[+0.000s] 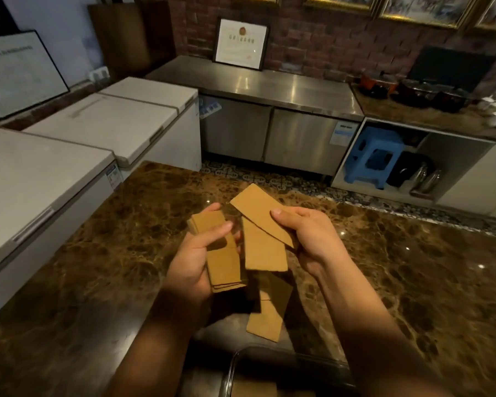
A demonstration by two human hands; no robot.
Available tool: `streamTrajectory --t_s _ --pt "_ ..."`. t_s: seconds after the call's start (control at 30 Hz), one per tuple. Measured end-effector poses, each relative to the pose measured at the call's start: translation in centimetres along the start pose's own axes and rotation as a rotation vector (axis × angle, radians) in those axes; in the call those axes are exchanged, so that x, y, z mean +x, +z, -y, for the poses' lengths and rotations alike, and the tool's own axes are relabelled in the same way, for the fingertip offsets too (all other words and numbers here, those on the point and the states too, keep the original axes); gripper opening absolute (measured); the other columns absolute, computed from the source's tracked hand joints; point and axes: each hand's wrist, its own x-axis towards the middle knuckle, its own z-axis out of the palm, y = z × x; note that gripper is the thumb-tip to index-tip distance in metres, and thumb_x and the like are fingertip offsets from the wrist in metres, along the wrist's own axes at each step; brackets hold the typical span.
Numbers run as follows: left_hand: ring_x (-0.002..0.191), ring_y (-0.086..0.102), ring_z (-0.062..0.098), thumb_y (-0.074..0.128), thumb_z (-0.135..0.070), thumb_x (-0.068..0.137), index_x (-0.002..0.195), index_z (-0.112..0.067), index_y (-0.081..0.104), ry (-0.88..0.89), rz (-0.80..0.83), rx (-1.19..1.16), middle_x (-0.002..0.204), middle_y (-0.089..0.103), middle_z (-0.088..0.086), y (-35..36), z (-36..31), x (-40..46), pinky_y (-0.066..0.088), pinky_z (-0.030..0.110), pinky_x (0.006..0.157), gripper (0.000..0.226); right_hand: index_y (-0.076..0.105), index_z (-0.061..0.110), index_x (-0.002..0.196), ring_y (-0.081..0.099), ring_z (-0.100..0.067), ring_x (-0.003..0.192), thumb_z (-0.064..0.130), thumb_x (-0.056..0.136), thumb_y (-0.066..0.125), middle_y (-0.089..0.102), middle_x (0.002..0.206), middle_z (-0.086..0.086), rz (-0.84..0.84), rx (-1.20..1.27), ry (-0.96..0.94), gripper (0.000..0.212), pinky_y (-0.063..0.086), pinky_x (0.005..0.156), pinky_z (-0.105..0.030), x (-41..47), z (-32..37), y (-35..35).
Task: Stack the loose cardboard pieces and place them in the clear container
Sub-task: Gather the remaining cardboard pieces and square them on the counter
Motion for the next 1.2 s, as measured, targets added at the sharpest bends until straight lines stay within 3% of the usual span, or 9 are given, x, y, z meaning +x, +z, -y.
streamTrajectory --t_s 0.1,0.3,0.47,0.67,0.77,0.93,1.0,1.07,1.2 --pt "0.109 0.069 0.037 0.073 0.004 0.07 0.136 -0.021 0.056 0.044 0.099 0.152 0.122 0.07 0.019 2.5 0.2 -0.6 0.058 0.053 0.082 0.073 0.073 0.004 0.106 0.077 -0.024 0.076 0.013 0.091 0.07 0.079 0.091 -0.016 0.045 0.067 -0.048 0.018 0.06 0.059 -0.031 -1.9 0.2 0.5" --pt "0.095 0.074 0.028 0.068 0.007 0.06 0.118 -0.035 0.066 0.155 0.0 0.207 0.105 0.076 0.004 3.9 0.1 -1.1 0.061 0.044 0.067 0.072 0.07 0.004 0.109 0.076 -0.029 0.087 0.02 0.094 0.067 0.079 0.096 -0.016 -0.074 0.225 -0.087 0.022 0.062 0.072 -0.039 -3.8 0.4 -0.4" --pt "0.092 0.075 0.026 0.068 0.007 0.061 0.118 -0.038 0.066 0.147 0.04 0.199 0.101 0.078 0.001 4.1 0.1 -1.4 0.062 0.042 0.064 0.072 0.068 0.006 0.11 0.076 -0.027 0.081 0.023 0.096 0.065 0.079 0.093 -0.014 -0.116 0.207 -0.11 0.022 0.06 0.057 -0.029 -4.5 -0.1 -0.4" --pt "0.111 0.064 0.043 0.059 0.002 0.057 0.118 -0.04 0.07 0.093 0.094 0.148 0.119 0.071 0.01 4.1 0.2 -1.7 0.056 0.065 0.081 0.075 0.068 0.009 0.109 0.078 -0.023 0.082 0.023 0.098 0.062 0.08 0.091 -0.008 -0.109 0.116 -0.199 0.019 0.06 0.057 -0.029 -4.7 -0.4 0.1" --pt "0.109 0.065 0.042 0.055 -0.003 0.058 0.115 -0.037 0.073 0.092 0.108 0.105 0.111 0.076 0.007 4.1 0.3 -1.6 0.059 0.058 0.074 0.069 0.069 0.013 0.108 0.078 -0.022 0.083 0.023 0.099 0.059 0.08 0.092 -0.006 -0.104 0.105 -0.191 0.017 0.06 0.059 -0.03 -4.7 -0.5 0.5" --pt "0.089 0.074 0.042 0.05 -0.002 0.069 0.126 -0.034 0.066 0.109 0.149 -0.031 0.112 0.074 0.018 4.2 0.3 -1.4 0.058 0.058 0.069 0.067 0.074 0.034 0.094 0.077 -0.016 0.081 0.021 0.101 0.053 0.08 0.091 0.003 -0.135 0.019 -0.325 0.026 0.062 0.065 -0.034 -4.8 -0.5 0.7" --pt "0.091 0.075 0.035 0.048 -0.001 0.084 0.127 -0.036 0.063 0.16 0.085 -0.012 0.113 0.074 0.017 4.2 0.3 -1.1 0.06 0.054 0.072 0.057 0.073 0.048 0.089 0.074 -0.005 0.087 0.021 0.1 0.055 0.077 0.094 0.019 -0.19 -0.134 -0.499 0.034 0.061 0.076 -0.035 -5.1 -0.6 0.8" --pt "0.095 0.075 0.03 0.051 -0.014 0.097 0.124 -0.036 0.065 0.176 0.038 0.036 0.112 0.075 0.015 4.3 0.3 -1.0 0.061 0.048 0.072 0.038 0.069 0.059 0.096 0.072 0.001 0.088 0.021 0.1 0.056 0.075 0.094 0.028 -0.137 -0.248 -0.642 0.04 0.061 0.073 -0.026 -5.5 -0.9 1.4" --pt "0.103 0.073 0.03 0.053 -0.034 0.097 0.125 -0.038 0.064 0.152 0.0 0.086 0.115 0.075 0.009 4.3 0.4 -0.9 0.061 0.047 0.074 0.03 0.067 0.051 0.103 0.072 0.002 0.087 0.024 0.101 0.055 0.075 0.094 0.028 -0.095 -0.28 -0.637 0.03 0.056 0.066 -0.015 -5.5 -1.6 2.3"
